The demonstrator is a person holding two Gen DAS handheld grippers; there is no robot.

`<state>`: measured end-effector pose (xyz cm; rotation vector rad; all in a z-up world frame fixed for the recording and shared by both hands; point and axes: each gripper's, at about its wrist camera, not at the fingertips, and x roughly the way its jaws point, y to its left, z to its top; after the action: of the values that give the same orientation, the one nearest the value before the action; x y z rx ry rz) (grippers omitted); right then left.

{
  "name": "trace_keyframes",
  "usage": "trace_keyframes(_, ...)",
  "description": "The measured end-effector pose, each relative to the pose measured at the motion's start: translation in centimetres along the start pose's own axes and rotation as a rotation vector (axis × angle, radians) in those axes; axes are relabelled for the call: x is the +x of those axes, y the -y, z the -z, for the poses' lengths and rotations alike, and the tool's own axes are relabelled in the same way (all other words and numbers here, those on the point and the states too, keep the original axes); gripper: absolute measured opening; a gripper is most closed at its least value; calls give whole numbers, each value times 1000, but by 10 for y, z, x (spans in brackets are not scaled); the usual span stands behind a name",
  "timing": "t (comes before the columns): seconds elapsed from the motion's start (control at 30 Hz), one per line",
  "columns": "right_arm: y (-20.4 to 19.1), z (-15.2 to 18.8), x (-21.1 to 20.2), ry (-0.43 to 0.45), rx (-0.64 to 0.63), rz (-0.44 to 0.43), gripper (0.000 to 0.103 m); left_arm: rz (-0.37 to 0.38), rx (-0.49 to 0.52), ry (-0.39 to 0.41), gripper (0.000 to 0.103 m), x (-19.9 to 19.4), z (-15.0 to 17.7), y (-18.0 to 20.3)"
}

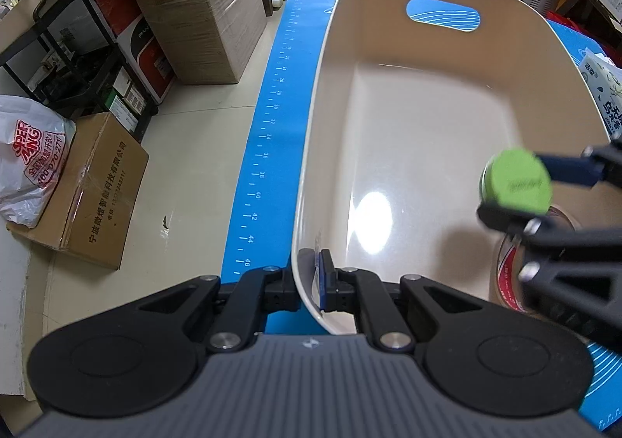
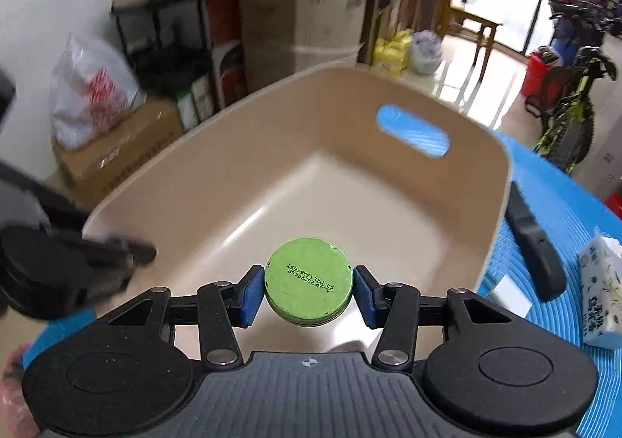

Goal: Organize rigid objects
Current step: 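Carry the green tin into the basket and release it beside the tape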

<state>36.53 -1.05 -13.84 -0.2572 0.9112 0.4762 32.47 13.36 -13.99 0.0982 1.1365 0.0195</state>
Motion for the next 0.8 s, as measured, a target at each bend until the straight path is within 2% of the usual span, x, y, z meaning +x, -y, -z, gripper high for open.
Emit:
trace_keyframes(0.17, -13, 7, 19, -106, -66, 2, 54, -1, 2, -2, 9, 0, 0, 0)
trace_keyframes(0.3, -18, 9, 19, -108, -77, 17, 54, -3, 2, -1, 9, 0, 1, 0)
trace_keyframes(0.33, -18, 9, 18, -105, -80, 17, 59, -4, 2, -1, 9, 1, 1, 0)
trace_keyframes(0.5, -14, 10, 0, -33, -74, 2, 71, -4, 6, -1, 10, 0, 2, 1)
trace_keyframes(0.53, -11, 13, -8, -11, -61, 10, 80, -3, 8, -1, 10, 0, 2, 1)
trace_keyframes(0.57, -9, 13, -14, 12, -41, 18, 86, -3, 8, -1, 10, 0, 2, 0)
trace_keyframes(0.67, 7, 19, -39, 82, 30, -7, 87, -3, 8, -2, 10, -1, 2, -1)
trace_keyframes(0.8, 33, 28, -67, 156, 95, 25, 88, -4, 9, -1, 10, -1, 2, -1)
